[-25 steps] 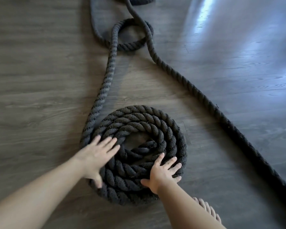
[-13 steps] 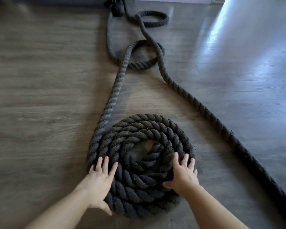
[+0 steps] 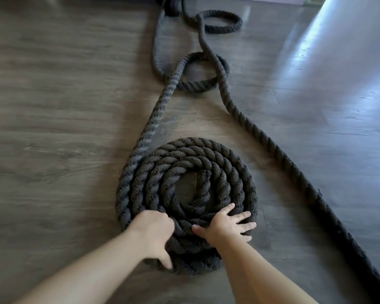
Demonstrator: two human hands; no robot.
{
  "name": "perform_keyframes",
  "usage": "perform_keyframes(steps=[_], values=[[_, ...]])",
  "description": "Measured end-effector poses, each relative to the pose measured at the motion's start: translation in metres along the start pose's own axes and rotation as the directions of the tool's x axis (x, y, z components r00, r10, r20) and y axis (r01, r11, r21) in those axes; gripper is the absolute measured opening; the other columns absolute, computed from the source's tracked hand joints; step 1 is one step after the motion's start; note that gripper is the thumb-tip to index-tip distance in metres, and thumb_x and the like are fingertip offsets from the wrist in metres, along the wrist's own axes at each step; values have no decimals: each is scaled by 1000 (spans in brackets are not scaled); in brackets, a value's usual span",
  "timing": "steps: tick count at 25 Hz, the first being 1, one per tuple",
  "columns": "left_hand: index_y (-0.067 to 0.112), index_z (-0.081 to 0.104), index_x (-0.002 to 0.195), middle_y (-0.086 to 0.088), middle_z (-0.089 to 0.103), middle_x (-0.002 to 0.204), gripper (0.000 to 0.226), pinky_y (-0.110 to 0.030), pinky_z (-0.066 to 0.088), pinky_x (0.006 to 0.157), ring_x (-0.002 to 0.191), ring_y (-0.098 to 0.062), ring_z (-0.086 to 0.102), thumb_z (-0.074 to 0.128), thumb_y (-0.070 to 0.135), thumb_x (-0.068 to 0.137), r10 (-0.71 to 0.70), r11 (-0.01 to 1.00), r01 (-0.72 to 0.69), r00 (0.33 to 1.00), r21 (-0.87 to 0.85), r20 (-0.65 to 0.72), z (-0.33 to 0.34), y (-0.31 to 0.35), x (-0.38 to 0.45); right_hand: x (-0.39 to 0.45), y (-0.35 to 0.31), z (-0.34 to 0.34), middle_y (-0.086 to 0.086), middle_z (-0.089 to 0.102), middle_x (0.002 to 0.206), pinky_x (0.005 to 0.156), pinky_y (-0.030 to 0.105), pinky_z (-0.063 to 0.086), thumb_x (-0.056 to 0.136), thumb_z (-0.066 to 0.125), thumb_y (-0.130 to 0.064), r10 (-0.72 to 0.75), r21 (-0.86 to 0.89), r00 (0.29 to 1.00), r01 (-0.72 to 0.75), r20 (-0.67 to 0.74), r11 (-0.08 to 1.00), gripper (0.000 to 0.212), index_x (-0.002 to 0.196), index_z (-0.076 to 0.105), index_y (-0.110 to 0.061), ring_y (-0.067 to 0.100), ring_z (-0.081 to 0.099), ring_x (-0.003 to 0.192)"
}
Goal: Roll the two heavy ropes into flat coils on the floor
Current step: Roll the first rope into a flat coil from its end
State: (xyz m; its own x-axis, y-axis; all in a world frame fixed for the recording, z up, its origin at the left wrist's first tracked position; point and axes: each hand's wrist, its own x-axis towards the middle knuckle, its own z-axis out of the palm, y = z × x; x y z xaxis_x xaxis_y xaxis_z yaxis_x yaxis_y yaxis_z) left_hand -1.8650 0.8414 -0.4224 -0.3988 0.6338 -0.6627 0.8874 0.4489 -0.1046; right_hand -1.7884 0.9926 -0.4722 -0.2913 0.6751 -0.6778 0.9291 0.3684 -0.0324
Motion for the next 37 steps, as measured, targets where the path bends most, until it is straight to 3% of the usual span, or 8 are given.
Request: perform_keyframes(steps=[1, 3, 6, 16, 22, 31, 35, 37], values=[[1, 36, 143, -14, 50, 138, 114, -48, 50, 94, 119, -32, 54, 77, 71, 63, 16, 997, -12, 999, 72, -51, -5, -20, 3, 5, -2, -5, 30, -24, 154, 112, 65, 14, 61, 74, -74, -13, -20, 1000, 14, 7, 1000, 143, 153, -18, -16, 55, -13, 140], [12, -6, 156, -20, -1, 162, 145, -59, 27, 113, 148, -39, 12, 86, 63, 56, -39, 980, 43, 999, 196, -24, -1, -53, 13, 16, -7, -16, 30, -25, 154, 113, 65, 13, 63, 74, -73, -57, -45, 998, 59, 29, 997, 142, 153, -19, -16, 56, -13, 140], [22, -37, 145, -22, -40, 151, 159, -61, 2, 118, 144, -38, -29, 86, 65, 54, -131, 989, 127, 990, 74, 45, 22, -68, 27, 35, -14, -45, 31, -26, 153, 113, 66, 12, 67, 73, -70, -113, -132, 991, 122, 72, 984, 140, 151, -23, -14, 57, -13, 140], [6, -26, 149, -35, -18, 155, 139, -52, 26, 117, 145, -49, -15, 70, 71, 72, -202, 962, 220, 972, -160, 122, -4, -32, 60, 106, -40, -120, 29, -24, 154, 114, 64, 13, 69, 71, -70, -330, -359, 935, 354, 128, 864, 137, 152, -22, -15, 55, -13, 141], [2, -27, 147, -37, -16, 155, 133, -49, 36, 111, 144, -51, -13, 66, 67, 79, -289, 938, 326, 923, -118, 255, -21, -15, 70, 114, -39, -121, 30, -28, 153, 114, 64, 10, 69, 72, -69, -347, -352, 926, 378, 151, 856, 136, 152, -23, -17, 55, -16, 140], [-6, -28, 141, -46, -6, 150, 133, -56, 18, 116, 142, -59, -1, 49, 82, 78, -321, 942, 333, 929, -35, 186, -25, -10, 91, 143, -59, -142, 30, -24, 154, 112, 65, 15, 67, 70, -74, -418, -438, 895, 443, 156, 782, 138, 152, -21, -17, 57, -12, 140], [-8, -16, 148, -44, -3, 152, 130, -56, 24, 114, 141, -60, 4, 41, 85, 78, -319, 944, 328, 934, -37, 160, -28, -9, 92, 145, -57, -143, 22, -29, 156, 114, 63, 11, 67, 78, -64, -463, -333, 884, 454, 59, 826, 136, 153, -19, -22, 51, -15, 142], [-8, -13, 149, -43, -3, 153, 128, -55, 26, 114, 141, -60, 6, 40, 85, 79, -323, 942, 334, 932, -43, 162, -31, -8, 88, 135, -55, -137, 19, -29, 156, 115, 61, 12, 69, 79, -60, -340, -165, 938, 326, -62, 931, 134, 154, -17, -20, 49, -13, 144]])
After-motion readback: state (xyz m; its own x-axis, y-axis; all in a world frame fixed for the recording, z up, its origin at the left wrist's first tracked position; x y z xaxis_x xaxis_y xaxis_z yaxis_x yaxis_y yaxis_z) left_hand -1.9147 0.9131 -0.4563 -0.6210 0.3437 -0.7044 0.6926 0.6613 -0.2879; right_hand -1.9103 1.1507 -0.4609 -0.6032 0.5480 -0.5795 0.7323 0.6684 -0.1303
